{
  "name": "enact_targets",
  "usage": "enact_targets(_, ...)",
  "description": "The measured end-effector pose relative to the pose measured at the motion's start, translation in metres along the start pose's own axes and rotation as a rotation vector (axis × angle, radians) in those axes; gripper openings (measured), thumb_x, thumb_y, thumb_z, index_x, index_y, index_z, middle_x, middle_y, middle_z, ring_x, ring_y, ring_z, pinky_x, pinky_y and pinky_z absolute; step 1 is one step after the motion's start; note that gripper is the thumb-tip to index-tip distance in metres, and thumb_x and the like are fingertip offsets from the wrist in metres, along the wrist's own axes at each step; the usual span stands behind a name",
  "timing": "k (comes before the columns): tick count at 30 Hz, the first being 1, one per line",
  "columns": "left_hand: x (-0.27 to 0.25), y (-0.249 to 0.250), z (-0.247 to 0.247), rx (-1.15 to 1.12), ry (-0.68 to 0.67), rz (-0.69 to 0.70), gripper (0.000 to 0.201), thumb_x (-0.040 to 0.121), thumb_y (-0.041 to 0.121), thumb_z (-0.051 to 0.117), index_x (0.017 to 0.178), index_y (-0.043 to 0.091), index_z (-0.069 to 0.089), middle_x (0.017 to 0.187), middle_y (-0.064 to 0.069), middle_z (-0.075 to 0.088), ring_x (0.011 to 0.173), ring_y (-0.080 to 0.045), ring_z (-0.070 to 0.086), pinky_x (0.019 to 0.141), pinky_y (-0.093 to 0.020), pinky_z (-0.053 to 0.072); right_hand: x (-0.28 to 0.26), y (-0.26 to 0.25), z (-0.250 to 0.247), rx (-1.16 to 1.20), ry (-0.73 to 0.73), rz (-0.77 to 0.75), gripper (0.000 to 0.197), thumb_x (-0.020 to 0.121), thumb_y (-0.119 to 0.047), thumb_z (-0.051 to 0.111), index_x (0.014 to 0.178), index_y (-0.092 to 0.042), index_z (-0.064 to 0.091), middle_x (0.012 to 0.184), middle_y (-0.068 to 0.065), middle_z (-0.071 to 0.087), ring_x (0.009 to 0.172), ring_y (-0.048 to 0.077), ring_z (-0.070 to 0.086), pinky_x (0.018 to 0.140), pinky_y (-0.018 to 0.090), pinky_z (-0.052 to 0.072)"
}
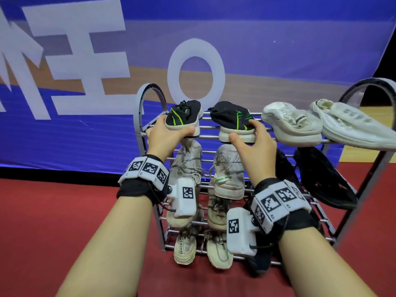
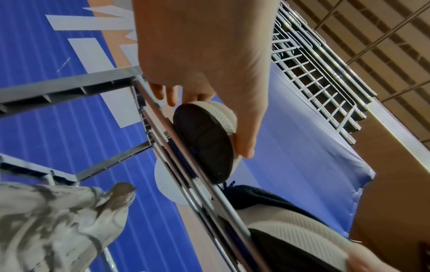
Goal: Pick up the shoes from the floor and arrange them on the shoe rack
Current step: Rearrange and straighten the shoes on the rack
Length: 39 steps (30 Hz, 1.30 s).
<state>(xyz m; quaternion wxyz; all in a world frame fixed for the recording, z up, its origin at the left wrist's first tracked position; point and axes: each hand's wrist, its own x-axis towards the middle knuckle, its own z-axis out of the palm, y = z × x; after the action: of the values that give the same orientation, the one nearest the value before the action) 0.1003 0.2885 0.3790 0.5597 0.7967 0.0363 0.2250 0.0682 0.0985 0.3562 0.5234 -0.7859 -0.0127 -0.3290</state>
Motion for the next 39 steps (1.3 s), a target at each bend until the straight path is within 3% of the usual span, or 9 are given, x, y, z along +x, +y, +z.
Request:
enact_targets(4, -0.005, 0.003, 0.003, -0.075, -0.002, 0.05, 0.051, 0.076, 0.018, 0.075, 0.12, 0.016, 0.051, 0.092, 0.018, 0.054, 0.094, -0.001, 0.059, 0.064, 0.001, 0.041, 0.002, 0.003, 0.003, 0.061, -0.014, 0.005, 0.08, 0.062, -0.057, 0.059, 0.129, -0.015, 0.048, 0.117, 0.004, 0.063, 0.114, 0.027, 0.054, 0.096, 0.042, 0.045)
enact_targets(7, -0.011, 0.006, 0.002, -0.1, -0.034, 0.101, 0.058, 0.083, 0.009, 0.067, 0.135, 0.007, 0.042, 0.085, 0.021, 0.039, 0.069, 0.019, 0.035, 0.052, 0.008, 0.033, 0.004, 0.008, 0.004, 0.065, -0.034, 0.001, 0.074, 0.066, -0.056, 0.057, 0.128, -0.016, 0.05, 0.115, 0.001, 0.064, 0.113, 0.024, 0.055, 0.095, 0.04, 0.046)
enact_targets(11, -0.01, 0.007, 0.001, -0.088, -0.029, 0.098, 0.054, 0.082, 0.009, 0.069, 0.131, 0.009, 0.046, 0.083, 0.024, 0.045, 0.071, 0.017, 0.041, 0.065, 0.004, 0.042, 0.008, 0.011, 0.005, 0.051, -0.062, -0.005, 0.065, 0.074, -0.048, 0.058, 0.127, -0.012, 0.049, 0.117, 0.002, 0.063, 0.115, 0.025, 0.054, 0.097, 0.042, 0.046)
enact_targets(19, -0.013, 0.007, 0.003, -0.05, -0.044, 0.074, 0.06, 0.084, 0.014, 0.067, 0.137, 0.011, 0.039, 0.09, 0.022, 0.045, 0.079, 0.004, 0.048, 0.053, 0.003, 0.036, 0.013, 0.013, 0.006, 0.018, -0.101, 0.015, 0.062, 0.086, -0.037, 0.062, 0.137, -0.01, 0.039, 0.131, 0.002, 0.057, 0.124, 0.024, 0.048, 0.103, 0.042, 0.041)
enact_targets(21, -0.014, 0.012, 0.004, 0.003, -0.035, 0.066, 0.066, 0.085, 0.019, 0.065, 0.142, 0.012, 0.033, 0.108, 0.013, 0.045, 0.099, -0.004, 0.045, 0.067, -0.005, 0.036, 0.011, 0.008, 0.001, 0.0, -0.127, 0.005, 0.062, 0.088, -0.036, 0.06, 0.139, -0.011, 0.037, 0.133, 0.003, 0.054, 0.127, 0.025, 0.045, 0.105, 0.041, 0.04)
enact_targets(25, -0.016, 0.034, 0.01, 0.309, 0.095, 0.163, 0.071, 0.081, 0.031, 0.062, 0.143, 0.011, 0.032, 0.145, -0.006, 0.038, 0.137, -0.026, 0.025, 0.11, -0.041, 0.027, 0.005, -0.011, -0.02, -0.101, -0.146, -0.055, 0.056, 0.093, -0.026, 0.053, 0.144, -0.012, 0.033, 0.136, 0.01, 0.045, 0.129, 0.024, 0.04, 0.105, 0.031, 0.031)
enact_targets(29, -0.027, 0.07, 0.038, 0.297, 0.102, 0.391, 0.049, 0.084, 0.021, 0.055, 0.131, 0.01, 0.047, 0.133, -0.009, 0.048, 0.133, -0.025, 0.028, 0.105, -0.029, 0.024, 0.01, -0.027, -0.052, -0.261, -0.162, -0.163, 0.035, 0.092, -0.019, 0.052, 0.126, -0.008, 0.053, 0.126, 0.012, 0.049, 0.118, 0.022, 0.047, 0.096, 0.022, 0.03)
enact_targets(33, -0.056, 0.099, 0.081, 0.262, -0.034, 0.582, 0.036, 0.084, 0.016, 0.053, 0.119, 0.011, 0.055, 0.124, -0.005, 0.054, 0.124, -0.023, 0.038, 0.093, -0.019, 0.025, 0.023, -0.024, -0.101, -0.433, -0.1, -0.213, 0.028, 0.089, -0.016, 0.051, 0.114, -0.008, 0.062, 0.121, 0.014, 0.053, 0.118, 0.028, 0.046, 0.101, 0.035, 0.036)
enact_targets(39, -0.079, 0.093, 0.137, 0.238, -0.229, 0.596, 0.036, 0.086, 0.024, 0.056, 0.12, 0.012, 0.055, 0.123, -0.004, 0.055, 0.12, -0.023, 0.046, 0.095, -0.026, 0.033, 0.027, 0.022, -0.168, -0.623, 0.19, 0.045, 0.036, 0.089, -0.02, 0.05, 0.124, -0.011, 0.055, 0.13, 0.016, 0.046, 0.124, 0.035, 0.036, 0.101, 0.042, 0.032)
